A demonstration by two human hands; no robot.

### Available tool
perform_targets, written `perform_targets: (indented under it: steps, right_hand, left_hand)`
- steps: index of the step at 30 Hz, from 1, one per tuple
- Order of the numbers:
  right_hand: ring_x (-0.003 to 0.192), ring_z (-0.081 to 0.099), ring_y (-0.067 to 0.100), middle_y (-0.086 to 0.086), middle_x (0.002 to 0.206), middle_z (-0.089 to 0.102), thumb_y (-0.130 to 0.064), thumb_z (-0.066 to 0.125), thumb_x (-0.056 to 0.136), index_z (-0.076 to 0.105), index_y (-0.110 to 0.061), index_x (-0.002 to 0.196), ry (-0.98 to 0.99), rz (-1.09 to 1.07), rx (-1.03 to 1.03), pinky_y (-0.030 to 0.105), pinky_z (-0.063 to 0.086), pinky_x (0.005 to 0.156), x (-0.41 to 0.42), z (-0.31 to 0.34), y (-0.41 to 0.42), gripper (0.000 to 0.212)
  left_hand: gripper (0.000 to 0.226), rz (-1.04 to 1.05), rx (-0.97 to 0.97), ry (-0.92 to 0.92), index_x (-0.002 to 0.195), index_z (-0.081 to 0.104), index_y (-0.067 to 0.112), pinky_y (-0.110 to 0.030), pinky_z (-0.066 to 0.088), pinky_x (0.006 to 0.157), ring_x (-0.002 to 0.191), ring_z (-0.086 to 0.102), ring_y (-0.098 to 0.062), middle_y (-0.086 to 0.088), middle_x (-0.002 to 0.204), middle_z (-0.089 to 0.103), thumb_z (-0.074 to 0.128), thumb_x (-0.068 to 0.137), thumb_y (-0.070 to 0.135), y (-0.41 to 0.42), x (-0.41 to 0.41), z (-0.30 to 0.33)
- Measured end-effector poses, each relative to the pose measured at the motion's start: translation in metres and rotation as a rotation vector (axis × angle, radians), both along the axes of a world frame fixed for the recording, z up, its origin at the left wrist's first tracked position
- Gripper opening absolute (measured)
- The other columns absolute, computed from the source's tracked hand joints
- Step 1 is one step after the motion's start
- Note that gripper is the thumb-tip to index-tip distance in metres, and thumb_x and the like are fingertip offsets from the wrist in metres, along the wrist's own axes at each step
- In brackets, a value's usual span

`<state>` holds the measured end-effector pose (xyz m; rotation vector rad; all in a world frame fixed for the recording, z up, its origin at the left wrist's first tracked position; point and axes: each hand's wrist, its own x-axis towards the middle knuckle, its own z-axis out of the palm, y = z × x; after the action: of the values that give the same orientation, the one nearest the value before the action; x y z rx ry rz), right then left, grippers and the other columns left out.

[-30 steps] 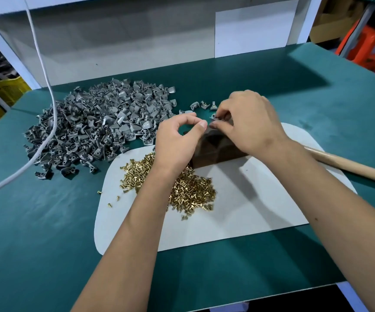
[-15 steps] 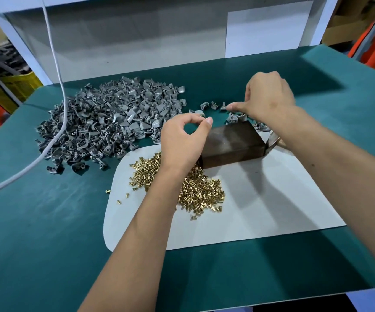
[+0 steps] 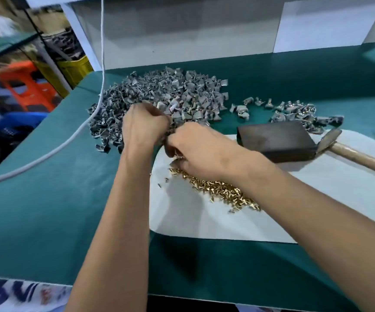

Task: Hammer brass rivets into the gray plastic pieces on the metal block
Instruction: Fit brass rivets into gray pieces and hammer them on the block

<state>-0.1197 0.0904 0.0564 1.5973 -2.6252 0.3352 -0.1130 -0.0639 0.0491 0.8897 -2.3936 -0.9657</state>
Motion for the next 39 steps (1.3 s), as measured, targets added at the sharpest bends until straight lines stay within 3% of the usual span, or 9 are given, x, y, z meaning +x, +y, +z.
perform_targets:
  steps: [2, 7, 16, 20, 24, 29, 32, 36, 39]
  right_hand:
    - [0.105, 0.064, 0.034, 0.011, 0.106, 0.068, -0.03, 0.067, 0.093, 0.071, -0.016, 0.109, -0.013, 0.042, 0.037, 0.043, 0.054, 0.089, 0.006, -0.01, -0.022, 0.021]
    - [0.099, 0.064, 0.032, 0.011, 0.104, 0.069, -0.018, 0.073, 0.087, 0.073, -0.017, 0.101, -0.07, 0.088, 0.055, 0.038, 0.054, 0.086, 0.015, -0.02, -0.053, 0.014]
    - [0.078, 0.063, 0.027, 0.002, 0.075, 0.066, 0.001, 0.063, 0.077, 0.062, -0.019, 0.076, -0.224, 0.01, 0.07, 0.032, 0.053, 0.075, 0.016, -0.026, -0.065, 0.02]
    - [0.087, 0.064, 0.032, 0.007, 0.081, 0.062, -0.004, 0.063, 0.083, 0.061, -0.016, 0.08, -0.115, 0.06, 0.118, 0.037, 0.056, 0.08, 0.02, -0.027, -0.065, 0.012]
    - [0.093, 0.063, 0.028, 0.006, 0.094, 0.068, -0.01, 0.065, 0.086, 0.068, -0.014, 0.092, 0.026, 0.131, 0.124, 0.038, 0.052, 0.086, 0.019, -0.022, -0.055, 0.008]
    - [0.092, 0.058, 0.025, 0.005, 0.095, 0.063, -0.003, 0.054, 0.088, 0.065, -0.014, 0.091, 0.046, 0.217, 0.165, 0.034, 0.048, 0.076, 0.035, -0.019, -0.042, 0.015]
    - [0.091, 0.057, 0.023, 0.005, 0.096, 0.064, 0.0, 0.052, 0.089, 0.061, -0.014, 0.093, 0.16, 0.192, 0.185, 0.025, 0.028, 0.068, 0.038, -0.023, -0.034, 0.016]
    - [0.082, 0.038, 0.024, 0.007, 0.086, 0.048, 0.007, 0.052, 0.088, 0.043, -0.017, 0.09, 0.154, 0.109, 0.184, 0.033, 0.04, 0.072, 0.027, -0.019, -0.014, 0.026]
    - [0.073, 0.04, 0.026, 0.006, 0.079, 0.045, -0.003, 0.056, 0.089, 0.044, -0.016, 0.086, 0.088, 0.032, 0.124, 0.032, 0.036, 0.064, 0.019, -0.012, 0.003, 0.018]
  left_hand:
    - [0.012, 0.013, -0.131, -0.138, 0.088, 0.077, 0.021, -0.03, 0.051, 0.071, 0.088, 0.069, -0.027, -0.004, 0.086, 0.073, 0.073, 0.077, 0.016, -0.021, 0.012, 0.001]
    - [0.026, -0.146, -0.203, -0.306, 0.091, 0.079, 0.025, -0.029, 0.053, 0.078, 0.091, 0.069, -0.027, -0.007, 0.092, 0.075, 0.07, 0.078, 0.005, -0.045, 0.031, -0.003]
    - [0.025, -0.242, -0.253, -0.349, 0.076, 0.073, 0.025, -0.027, 0.045, 0.073, 0.092, 0.068, -0.027, -0.011, 0.091, 0.075, 0.067, 0.079, 0.001, -0.049, 0.031, -0.004]
    - [0.023, -0.291, -0.275, -0.351, 0.076, 0.075, 0.025, -0.023, 0.043, 0.068, 0.081, 0.064, -0.021, -0.005, 0.083, 0.073, 0.07, 0.079, 0.003, -0.05, 0.032, -0.004]
    - [0.018, -0.283, -0.259, -0.301, 0.078, 0.078, 0.024, -0.015, 0.036, 0.054, 0.069, 0.056, -0.012, 0.002, 0.073, 0.067, 0.07, 0.078, 0.007, -0.05, 0.035, -0.01]
    - [0.008, -0.227, -0.245, -0.232, 0.084, 0.08, 0.018, -0.023, 0.039, 0.062, 0.08, 0.059, -0.016, -0.001, 0.08, 0.07, 0.083, 0.077, 0.018, -0.046, 0.033, -0.014]
    - [0.01, -0.183, -0.238, -0.159, 0.086, 0.08, 0.016, -0.022, 0.036, 0.057, 0.079, 0.057, -0.016, -0.001, 0.081, 0.067, 0.085, 0.078, 0.019, -0.044, 0.032, -0.01]
    - [0.002, -0.142, -0.245, 0.007, 0.083, 0.075, 0.016, -0.018, 0.039, 0.053, 0.064, 0.056, -0.01, 0.0, 0.077, 0.068, 0.076, 0.085, 0.016, -0.033, 0.029, -0.001]
    - [0.011, -0.165, -0.081, 0.138, 0.08, 0.073, 0.018, -0.026, 0.045, 0.062, 0.061, 0.057, -0.017, 0.004, 0.07, 0.067, 0.069, 0.089, 0.013, -0.012, 0.018, 0.003]
